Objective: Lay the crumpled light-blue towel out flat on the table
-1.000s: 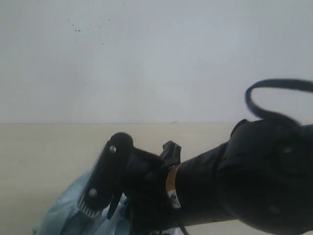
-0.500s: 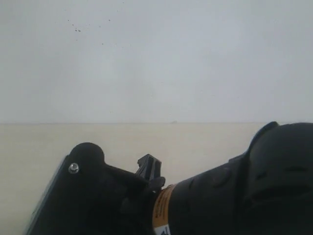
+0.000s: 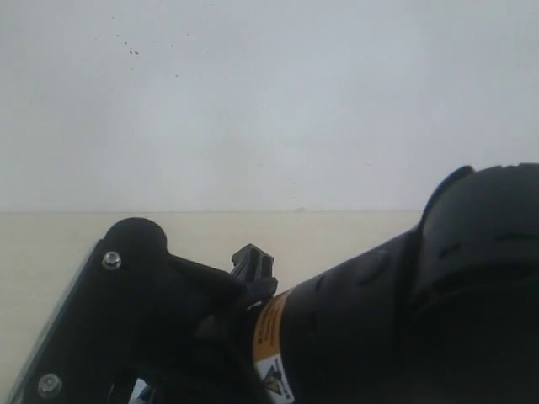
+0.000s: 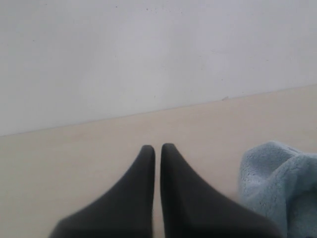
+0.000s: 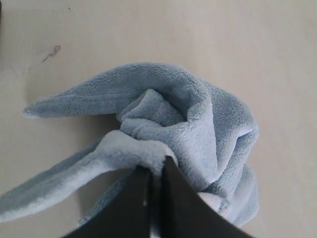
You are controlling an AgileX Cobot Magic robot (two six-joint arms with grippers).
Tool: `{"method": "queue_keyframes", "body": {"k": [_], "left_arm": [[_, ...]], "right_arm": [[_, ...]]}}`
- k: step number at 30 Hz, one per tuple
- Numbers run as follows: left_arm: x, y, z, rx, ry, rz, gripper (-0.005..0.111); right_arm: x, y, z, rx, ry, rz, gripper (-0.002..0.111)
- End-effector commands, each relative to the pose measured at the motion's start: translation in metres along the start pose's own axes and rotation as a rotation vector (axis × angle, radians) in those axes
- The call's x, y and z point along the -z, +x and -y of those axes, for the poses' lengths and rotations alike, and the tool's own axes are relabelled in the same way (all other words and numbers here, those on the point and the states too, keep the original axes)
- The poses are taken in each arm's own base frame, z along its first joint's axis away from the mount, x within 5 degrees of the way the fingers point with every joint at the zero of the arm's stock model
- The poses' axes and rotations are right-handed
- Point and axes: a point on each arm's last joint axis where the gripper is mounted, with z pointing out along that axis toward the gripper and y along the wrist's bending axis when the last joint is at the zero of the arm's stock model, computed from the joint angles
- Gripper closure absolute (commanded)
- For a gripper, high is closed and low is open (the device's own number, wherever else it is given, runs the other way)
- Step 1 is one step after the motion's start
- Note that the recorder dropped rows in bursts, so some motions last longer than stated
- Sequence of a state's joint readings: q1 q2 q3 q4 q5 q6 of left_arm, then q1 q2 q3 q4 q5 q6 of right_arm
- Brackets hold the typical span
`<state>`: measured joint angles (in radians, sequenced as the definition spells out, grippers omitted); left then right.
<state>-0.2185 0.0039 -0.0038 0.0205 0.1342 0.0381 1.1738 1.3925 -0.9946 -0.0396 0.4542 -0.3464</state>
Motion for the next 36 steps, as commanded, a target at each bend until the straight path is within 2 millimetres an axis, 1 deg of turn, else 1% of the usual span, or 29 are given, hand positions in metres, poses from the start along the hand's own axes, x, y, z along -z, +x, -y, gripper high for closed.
{"method": "queue_keyframes", "body": {"k": [1, 3, 4, 6, 8, 9, 10, 15, 17, 19, 21, 23, 25, 27, 29, 34, 35, 36], "left_arm": [[0.000, -0.001, 0.000, -0.010, 0.003, 0.019, 0.103], [0.000, -0.004, 0.000, 0.014, 0.003, 0.056, 0.103], [0.000, -0.006, 0.000, 0.079, 0.005, 0.080, 0.103], [0.001, -0.011, 0.000, 0.334, 0.021, 0.133, 0.103], [0.001, -0.014, -0.001, 0.680, 0.047, 0.163, 0.103], [0.001, -0.013, -0.001, 0.756, 0.052, 0.154, 0.103], [0.001, -0.012, 0.000, 0.794, 0.053, 0.134, 0.103], [0.000, -0.004, 0.002, 0.857, 0.049, 0.045, 0.103], [0.000, -0.001, 0.004, 0.935, 0.054, 0.001, 0.103], [0.000, 0.003, 0.007, 0.965, 0.063, -0.064, 0.103], [0.002, 0.007, 0.014, 0.903, 0.118, -0.137, 0.103], [0.004, 0.001, 0.022, 0.801, 0.227, -0.138, 0.103], [0.007, -0.004, 0.031, 0.735, 0.359, -0.114, 0.103], [0.013, -0.013, 0.042, 0.636, 0.521, -0.049, 0.103], [0.018, -0.017, 0.049, 0.546, 0.626, 0.003, 0.103], [0.022, -0.016, 0.057, 0.390, 0.721, 0.013, 0.103], [0.022, -0.014, 0.059, 0.349, 0.745, -0.002, 0.101], [0.022, -0.013, 0.061, 0.315, 0.768, -0.023, 0.098]], "right_arm": [[0.004, -0.001, 0.001, -0.003, 0.000, -0.007, 0.107], [0.004, -0.001, 0.001, -0.003, 0.000, -0.007, 0.107], [0.004, -0.001, 0.001, -0.003, 0.001, -0.004, 0.107], [0.004, -0.002, 0.001, -0.003, 0.003, 0.002, 0.107], [0.004, -0.003, 0.001, 0.004, 0.009, 0.017, 0.107], [0.004, -0.004, 0.002, 0.005, 0.014, 0.027, 0.107], [0.004, -0.005, 0.002, 0.006, 0.018, 0.038, 0.107], [0.000, -0.008, 0.003, 0.020, 0.030, 0.067, 0.107], [-0.002, -0.012, 0.006, 0.029, 0.042, 0.081, 0.107], [-0.003, -0.018, 0.011, 0.023, 0.051, 0.089, 0.107], [-0.004, -0.026, 0.014, 0.043, 0.053, 0.085, 0.107], [-0.008, -0.033, 0.017, 0.052, 0.053, 0.081, 0.107], [-0.013, -0.040, 0.020, 0.051, 0.054, 0.081, 0.107], [-0.017, -0.045, 0.022, 0.051, 0.054, 0.079, 0.107], [-0.019, -0.047, 0.023, 0.054, 0.054, 0.080, 0.107], [-0.014, -0.053, 0.029, 0.076, 0.073, 0.084, 0.107], [-0.012, -0.055, 0.031, 0.072, 0.077, 0.080, 0.107], [-0.011, -0.056, 0.036, 0.064, 0.084, 0.075, 0.107]]}}
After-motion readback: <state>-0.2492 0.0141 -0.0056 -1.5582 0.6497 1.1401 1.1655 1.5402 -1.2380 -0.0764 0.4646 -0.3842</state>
